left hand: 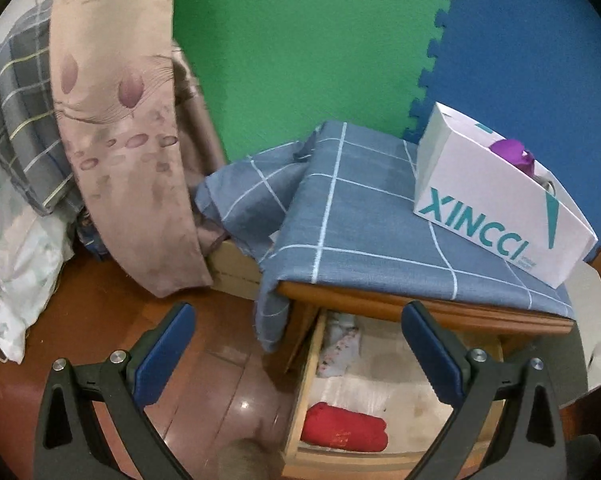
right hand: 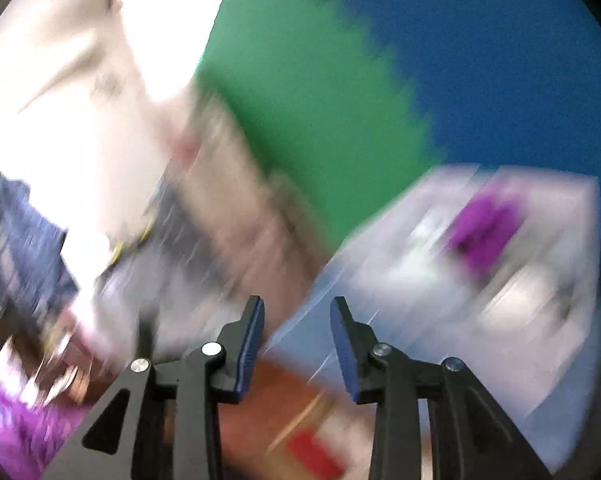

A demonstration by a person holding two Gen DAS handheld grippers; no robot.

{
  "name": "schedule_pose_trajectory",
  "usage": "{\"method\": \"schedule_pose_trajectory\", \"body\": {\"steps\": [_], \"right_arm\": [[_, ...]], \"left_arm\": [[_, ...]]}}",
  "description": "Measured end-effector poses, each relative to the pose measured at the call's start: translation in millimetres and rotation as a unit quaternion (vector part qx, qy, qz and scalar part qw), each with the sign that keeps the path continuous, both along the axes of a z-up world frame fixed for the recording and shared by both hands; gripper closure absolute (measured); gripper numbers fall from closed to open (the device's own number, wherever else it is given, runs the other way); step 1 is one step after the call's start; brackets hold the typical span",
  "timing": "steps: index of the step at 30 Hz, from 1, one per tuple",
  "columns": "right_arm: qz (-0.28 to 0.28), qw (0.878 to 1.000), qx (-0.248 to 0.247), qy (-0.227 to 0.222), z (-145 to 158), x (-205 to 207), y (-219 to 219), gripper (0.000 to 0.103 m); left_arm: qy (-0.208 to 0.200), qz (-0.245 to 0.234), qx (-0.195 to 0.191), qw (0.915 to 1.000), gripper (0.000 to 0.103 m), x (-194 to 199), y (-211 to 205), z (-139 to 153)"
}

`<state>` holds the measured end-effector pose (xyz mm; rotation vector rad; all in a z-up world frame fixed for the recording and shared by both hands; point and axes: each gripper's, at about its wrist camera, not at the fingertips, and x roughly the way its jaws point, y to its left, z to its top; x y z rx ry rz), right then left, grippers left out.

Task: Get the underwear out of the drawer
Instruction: 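Lower the grey sock into the white shoebox and open right gripper, then reach into the drawer and grasp the light blue floral underwear with right gripper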

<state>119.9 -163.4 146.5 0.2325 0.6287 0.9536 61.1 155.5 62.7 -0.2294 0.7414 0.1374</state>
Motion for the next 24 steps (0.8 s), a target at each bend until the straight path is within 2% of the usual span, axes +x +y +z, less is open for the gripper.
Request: {"method": "schedule_pose_trajectory", "body": {"steps": [2, 4, 6, 9, 10, 12, 14, 16, 18, 19, 21, 24], "right_arm": [[0.059, 0.994, -0.082, 0.042, -50.9, -23.6, 52.5, 0.068], [0.103, 0.977, -0.172, 0.078, -104.8, -33.2, 100.3, 0.068], [0.135, 0.96, -0.224, 0.101, -147.3, -30.7, 136.3, 0.068], [0.162, 0.933, -0.293, 0.13, -193.1, -14.7, 177.1, 0.068], [0.164, 0.928, -0.31, 0.128, -204.4, -8.6, 188.5, 0.068], [0.182, 0.908, -0.339, 0.164, -229.1, 5.5, 209.7, 0.068], [0.193, 0.894, -0.367, 0.17, -249.3, 7.5, 220.1, 0.068], [0.214, 0.881, -0.373, 0.194, -265.4, 8.8, 230.3, 0.068], [0.223, 0.87, -0.395, 0.194, -280.4, 13.3, 239.1, 0.061], [0.213, 0.868, -0.405, 0.191, -285.9, 19.1, 242.7, 0.054], [0.211, 0.856, -0.43, 0.194, -300.6, 21.7, 246.7, 0.053], [0.2, 0.851, -0.432, 0.221, -311.4, 20.9, 235.4, 0.053]], "left_arm": [[0.002, 0.003, -0.022, 0.9998, 0.001, -2.2, 7.6, -0.6], [0.006, 0.007, -0.044, 0.999, 0.001, -4.5, 15.3, -2.5], [0.01, 0.006, -0.064, 0.9979, 0.001, -6.6, 21.6, -4.4], [0.015, 0.008, -0.069, 0.9975, 0.001, -8.8, 26.1, -7.3], [0.018, 0.01, -0.071, 0.9973, 0.001, -9.0, 28.4, -8.8], [0.024, 0.009, -0.083, 0.9962, 0.001, -8.1, 32.3, -12.0], [0.029, 0.008, -0.095, 0.995, 0.001, -6.1, 36.3, -15.0], [0.036, 0.008, -0.11, 0.9932, 0.001, -3.5, 40.5, -18.6], [0.043, 0.006, -0.133, 0.9901, 0.001, -0.5, 44.4, -23.4], [0.046, 0.006, -0.141, 0.989, 0.001, 0.3, 45.6, -25.6], [0.052, 0.007, -0.149, 0.9875, 0.001, 1.5, 46.8, -28.6], [0.057, 0.007, -0.156, 0.9861, 0.001, 1.6, 47.1, -31.8]]}}
